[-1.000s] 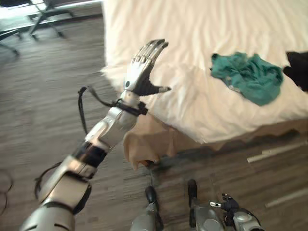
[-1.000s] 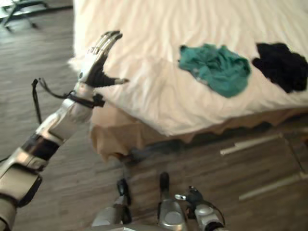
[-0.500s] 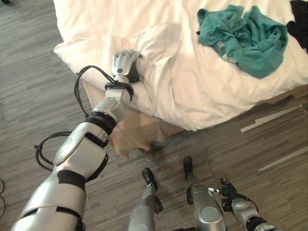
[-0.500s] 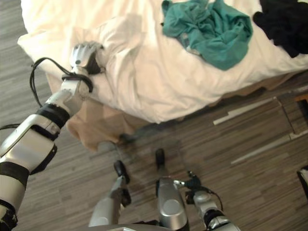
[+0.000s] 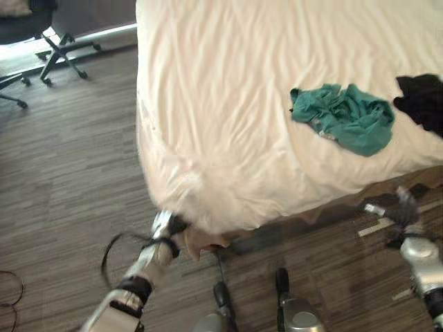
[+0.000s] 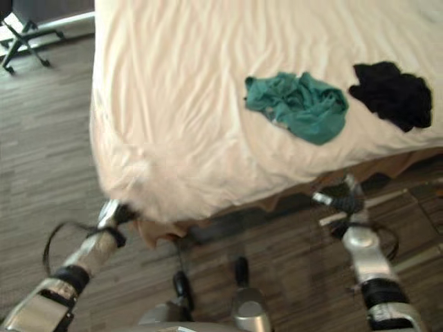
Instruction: Tidy up the quilt and then pick up the clothes from the bed and put them into the laundry hamper.
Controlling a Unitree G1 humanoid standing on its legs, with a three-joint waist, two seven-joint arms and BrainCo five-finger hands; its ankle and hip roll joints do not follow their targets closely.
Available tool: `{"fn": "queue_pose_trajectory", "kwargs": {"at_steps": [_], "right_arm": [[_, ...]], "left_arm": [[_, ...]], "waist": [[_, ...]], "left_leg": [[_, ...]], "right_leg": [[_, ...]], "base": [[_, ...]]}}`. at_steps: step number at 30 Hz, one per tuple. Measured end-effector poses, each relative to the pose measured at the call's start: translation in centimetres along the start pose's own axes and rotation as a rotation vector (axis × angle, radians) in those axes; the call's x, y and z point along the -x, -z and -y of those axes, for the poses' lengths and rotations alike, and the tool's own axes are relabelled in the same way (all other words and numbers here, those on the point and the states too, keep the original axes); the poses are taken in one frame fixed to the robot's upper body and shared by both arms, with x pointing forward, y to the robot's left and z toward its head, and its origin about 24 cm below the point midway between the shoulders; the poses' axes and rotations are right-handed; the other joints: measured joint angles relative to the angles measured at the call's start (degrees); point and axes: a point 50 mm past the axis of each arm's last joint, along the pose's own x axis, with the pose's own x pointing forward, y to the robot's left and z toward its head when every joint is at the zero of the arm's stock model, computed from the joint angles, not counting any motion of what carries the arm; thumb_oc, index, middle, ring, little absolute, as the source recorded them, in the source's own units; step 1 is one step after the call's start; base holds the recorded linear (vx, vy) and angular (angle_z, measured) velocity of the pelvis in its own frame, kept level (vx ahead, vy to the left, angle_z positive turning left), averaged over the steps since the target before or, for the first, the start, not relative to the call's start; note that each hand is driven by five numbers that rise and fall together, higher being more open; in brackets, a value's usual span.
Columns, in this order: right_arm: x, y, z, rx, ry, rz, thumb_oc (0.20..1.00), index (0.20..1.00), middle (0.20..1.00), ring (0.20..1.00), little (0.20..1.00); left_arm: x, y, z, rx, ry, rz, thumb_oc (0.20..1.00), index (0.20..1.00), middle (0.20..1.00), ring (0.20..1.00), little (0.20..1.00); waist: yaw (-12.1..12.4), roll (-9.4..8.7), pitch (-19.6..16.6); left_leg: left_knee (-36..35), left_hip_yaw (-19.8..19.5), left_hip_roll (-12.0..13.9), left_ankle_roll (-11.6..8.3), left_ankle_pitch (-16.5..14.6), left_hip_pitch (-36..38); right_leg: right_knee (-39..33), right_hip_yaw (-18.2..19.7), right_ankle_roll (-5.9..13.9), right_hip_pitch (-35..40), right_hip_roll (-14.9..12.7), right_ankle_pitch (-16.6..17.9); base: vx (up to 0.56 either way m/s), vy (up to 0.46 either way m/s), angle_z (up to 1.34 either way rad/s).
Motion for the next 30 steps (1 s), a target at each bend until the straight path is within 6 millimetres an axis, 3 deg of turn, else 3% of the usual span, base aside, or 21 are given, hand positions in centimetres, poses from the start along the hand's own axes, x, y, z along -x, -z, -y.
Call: {"fn": "queue_pose_trajectory", "kwargs": {"at_steps": [1, 2, 3, 4, 8, 9, 11, 13, 14, 15, 17, 18, 20, 21, 24, 26, 27, 30], "right_arm": [[0.4, -4.2, -1.2, 0.000, -0.047, 0.191, 1.000, 1.000, 1.000, 1.000, 1.000], [0.8, -5.6, -2.1, 0.000, -0.084, 0.278, 1.000, 1.000, 1.000, 1.000, 1.000], [0.9, -9.1, -3.6, -0.009, -0.141, 0.422, 0.404, 0.404, 0.404, 0.404, 0.404], [1.6, -12.8, -4.8, -0.041, -0.200, 0.577, 0.200, 0.200, 0.200, 0.200, 0.200], [1.5, -18.0, -8.4, -0.066, -0.362, 0.745, 0.200, 0.200, 0.200, 0.200, 0.200], [0.9, -20.2, -9.7, -0.044, -0.415, 0.788, 0.200, 0.200, 0.200, 0.200, 0.200], [0.7, -22.3, -9.9, -0.054, -0.429, 0.834, 0.200, 0.200, 0.200, 0.200, 0.200], [0.4, -25.7, -11.6, -0.032, -0.471, 0.891, 0.200, 0.200, 0.200, 0.200, 0.200], [0.3, -26.7, -11.7, -0.021, -0.474, 0.908, 0.200, 0.200, 0.200, 0.200, 0.200], [0.2, -28.1, -11.8, -0.037, -0.469, 0.927, 0.200, 0.200, 0.200, 0.200, 0.200], [0.1, -28.3, -12.0, -0.058, -0.468, 0.923, 0.200, 0.200, 0.200, 0.200, 0.200], [-0.9, -28.2, -12.6, -0.045, -0.451, 0.870, 0.200, 0.200, 0.200, 0.200, 0.200], [-1.9, -27.8, -12.1, -0.050, -0.420, 0.823, 0.200, 0.200, 0.200, 0.200, 0.200], [-2.8, -27.4, -11.3, -0.042, -0.393, 0.786, 0.200, 0.200, 0.200, 0.200, 0.200], [-4.5, -25.7, -10.3, -0.016, -0.342, 0.682, 0.200, 0.200, 0.200, 0.200, 0.200], [-4.5, -26.0, -9.8, -0.100, -0.292, 0.701, 0.200, 0.200, 0.200, 0.200, 0.200], [-4.1, -26.0, -10.7, -0.136, -0.313, 0.698, 0.200, 0.200, 0.200, 0.200, 0.200], [-2.6, -25.3, -14.4, -0.155, -0.429, 0.666, 0.200, 0.200, 0.200, 0.200, 0.200]], "left_arm": [[0.1, 0.4, 0.4, 0.042, -0.010, -0.034, 1.000, 1.000, 1.000, 1.000, 1.000], [0.1, 0.4, 0.5, 0.035, -0.002, -0.038, 1.000, 1.000, 1.000, 1.000, 1.000], [0.2, 0.7, 0.9, 0.034, 0.014, -0.056, 1.000, 1.000, 1.000, 1.000, 1.000], [0.3, 0.8, 1.3, 0.048, 0.020, -0.062, 1.000, 1.000, 1.000, 1.000, 1.000], [0.2, 0.4, 1.2, 0.059, 0.026, -0.034, 1.000, 1.000, 1.000, 1.000, 1.000], [0.0, 0.1, 0.9, 0.055, 0.021, -0.015, 1.000, 1.000, 1.000, 1.000, 1.000], [-0.6, -1.3, 0.4, 0.061, 0.011, 0.023, 1.000, 1.000, 1.000, 1.000, 1.000], [-1.1, -3.0, -0.1, 0.044, 0.001, 0.103, 1.000, 1.000, 1.000, 1.000, 1.000], [-1.3, -3.7, -0.5, 0.044, -0.009, 0.129, 1.000, 1.000, 1.000, 1.000, 1.000], [-1.5, -5.1, -0.9, 0.060, -0.025, 0.190, 1.000, 1.000, 1.000, 1.000, 1.000], [-1.6, -6.0, -1.2, 0.091, -0.037, 0.226, 1.000, 1.000, 1.000, 1.000, 1.000], [-1.4, -5.3, -0.7, 0.137, 0.001, 0.180, 1.000, 1.000, 1.000, 1.000, 1.000], [-0.6, -3.4, 0.6, 0.180, 0.052, 0.109, 1.000, 1.000, 1.000, 1.000, 1.000], [0.8, -0.3, 1.9, 0.199, 0.102, -0.003, 1.000, 1.000, 1.000, 1.000, 1.000], [3.5, 4.2, 3.8, 0.260, 0.157, -0.162, 1.000, 1.000, 1.000, 1.000, 1.000], [5.3, 7.3, 5.3, 0.352, 0.163, -0.343, 1.000, 1.000, 1.000, 1.000, 1.000], [7.1, 9.6, 6.4, 0.373, 0.181, -0.477, 1.000, 1.000, 1.000, 1.000, 1.000], [8.9, 11.3, 7.1, 0.339, 0.209, -0.567, 1.000, 1.000, 1.000, 1.000, 1.000]], "waist": [[-0.5, -0.66, -0.5], [-0.9, -0.72, -1.4], [-0.6, -1.20, -2.5], [1.0, -1.06, -3.1], [3.7, -0.82, -4.8], [4.4, -0.68, -4.7], [5.0, -0.18, -4.6], [7.6, 1.23, -4.0], [8.1, 1.12, -3.6], [8.6, 2.64, -2.4], [9.8, 3.93, -1.3], [11.1, 5.75, 1.4], [12.6, 7.16, 3.6], [14.5, 7.99, 8.2], [17.5, 8.57, 13.8], [18.9, 8.25, 16.5], [18.9, 7.84, 16.6], [19.7, 6.21, 16.5]], "left_leg": [[0.0, -0.1, 0.4, -0.20, 0.3, 1.0], [0.1, -0.3, 0.5, -0.51, 0.5, 1.1], [0.0, -0.9, 0.6, -0.61, 0.0, 1.0], [0.0, -1.2, 0.7, -0.64, -0.3, 1.2], [0.2, -2.8, 0.9, -0.78, 0.7, 0.5], [1.1, -3.0, 1.0, -0.85, 0.9, -0.8], [2.3, -4.9, 1.1, -0.81, 1.1, -3.8], [5.0, -6.8, 1.3, -0.84, 1.1, -8.1], [5.5, -7.9, 1.5, -0.88, 1.1, -8.7], [6.0, -9.6, 1.6, -0.95, 1.1, -10.3], [6.2, -10.6, 1.4, -0.99, 1.1, -11.7], [6.4, -11.9, 1.3, -1.21, 1.2, -12.6], [6.3, -12.9, 1.3, -1.59, 1.5, -14.2], [6.0, -14.1, 1.1, -1.86, 2.7, -16.1], [7.0, -16.0, 0.9, -1.51, 3.9, -20.4], [7.4, -17.1, 0.0, -1.31, 4.4, -21.2], [7.4, -17.4, -0.6, -1.31, 4.4, -21.1], [7.7, -18.4, -1.8, -1.32, 4.4, -20.8]], "right_leg": [[0.0, 0.0, -0.10, 0.9, 0.4, 0.0], [-0.1, 0.1, -0.22, 0.9, 0.5, -0.1], [-0.3, -0.7, -0.19, 1.5, 0.7, -0.5], [-0.3, -0.7, -0.09, 1.7, 0.8, -0.6], [-0.3, -2.4, -0.64, 1.9, 1.0, -0.9], [-0.1, -2.1, -0.61, 0.5, 1.1, -0.9], [0.0, -4.0, -0.68, -0.7, 1.1, -0.8], [0.1, -5.4, -0.80, -3.0, 1.2, -0.8], [0.0, -5.6, -0.80, -3.3, 1.3, -0.8], [0.1, -7.3, -0.83, -3.8, 1.5, -0.8], [0.5, -8.4, -1.40, -4.4, 1.5, -1.2], [0.9, -10.1, -1.57, -4.8, 1.4, -1.3], [1.2, -11.4, -1.75, -6.4, 1.4, -1.4], [1.7, -12.9, -1.96, -7.5, 1.5, -1.5], [7.6, -15.2, -3.90, -12.2, 0.6, -3.5], [13.2, -16.2, -3.37, -14.2, -1.3, -6.4], [16.4, -16.0, -2.62, -14.7, -2.6, -8.2], [18.6, -16.0, -1.85, -14.6, -4.1, -10.5]], "base": [[0.00, 0.000, 0.00], [0.02, 0.009, 0.12], [0.00, -0.009, 0.13], [0.01, -0.026, 0.14], [-0.10, -0.029, 0.16], [-0.12, -0.018, 0.08], [-0.14, 0.003, 0.38], [-0.16, 0.024, 0.35], [-0.08, 0.017, 0.37], [-0.10, 0.017, 0.48], [-0.11, 0.018, 0.44], [-0.06, 0.005, 0.35], [-0.08, 0.004, 0.45], [-0.08, 0.003, 0.52], [-0.06, 0.001, 0.57], [-0.01, -0.002, 0.63], [0.01, -0.002, 0.59], [0.01, 0.024, 0.34]]}}
